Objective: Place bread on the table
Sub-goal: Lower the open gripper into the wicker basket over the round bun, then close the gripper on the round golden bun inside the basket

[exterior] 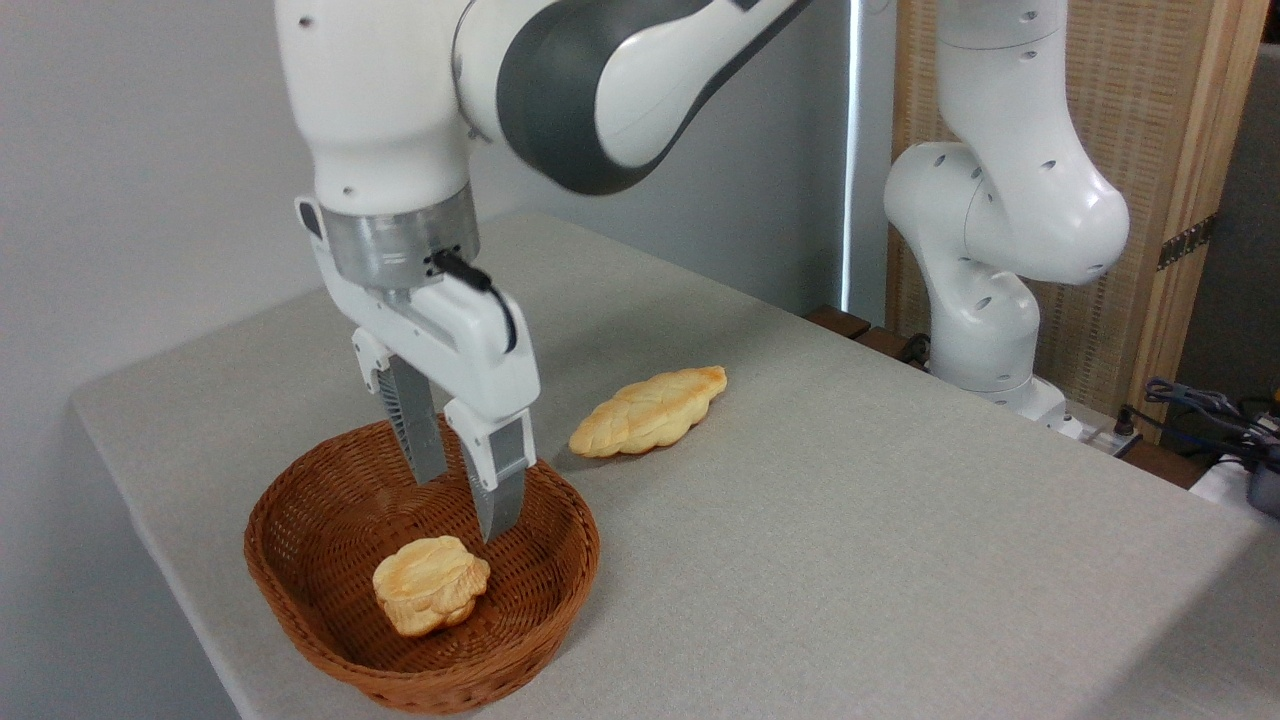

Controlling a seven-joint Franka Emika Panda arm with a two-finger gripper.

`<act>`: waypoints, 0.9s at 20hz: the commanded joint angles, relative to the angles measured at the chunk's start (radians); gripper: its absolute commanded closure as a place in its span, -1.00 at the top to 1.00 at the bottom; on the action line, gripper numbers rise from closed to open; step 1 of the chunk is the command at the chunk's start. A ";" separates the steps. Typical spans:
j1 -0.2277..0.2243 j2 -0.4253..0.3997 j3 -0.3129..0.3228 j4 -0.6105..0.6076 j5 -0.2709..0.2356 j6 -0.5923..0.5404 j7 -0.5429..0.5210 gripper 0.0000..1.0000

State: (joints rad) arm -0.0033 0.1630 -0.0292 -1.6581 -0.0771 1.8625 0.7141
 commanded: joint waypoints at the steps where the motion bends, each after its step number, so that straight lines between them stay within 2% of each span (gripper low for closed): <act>1: 0.003 0.042 -0.024 -0.002 -0.015 0.056 0.007 1.00; 18: 0.000 0.115 -0.052 -0.002 -0.006 0.133 0.013 1.00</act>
State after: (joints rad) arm -0.0050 0.2751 -0.0796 -1.6586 -0.0771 1.9774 0.7141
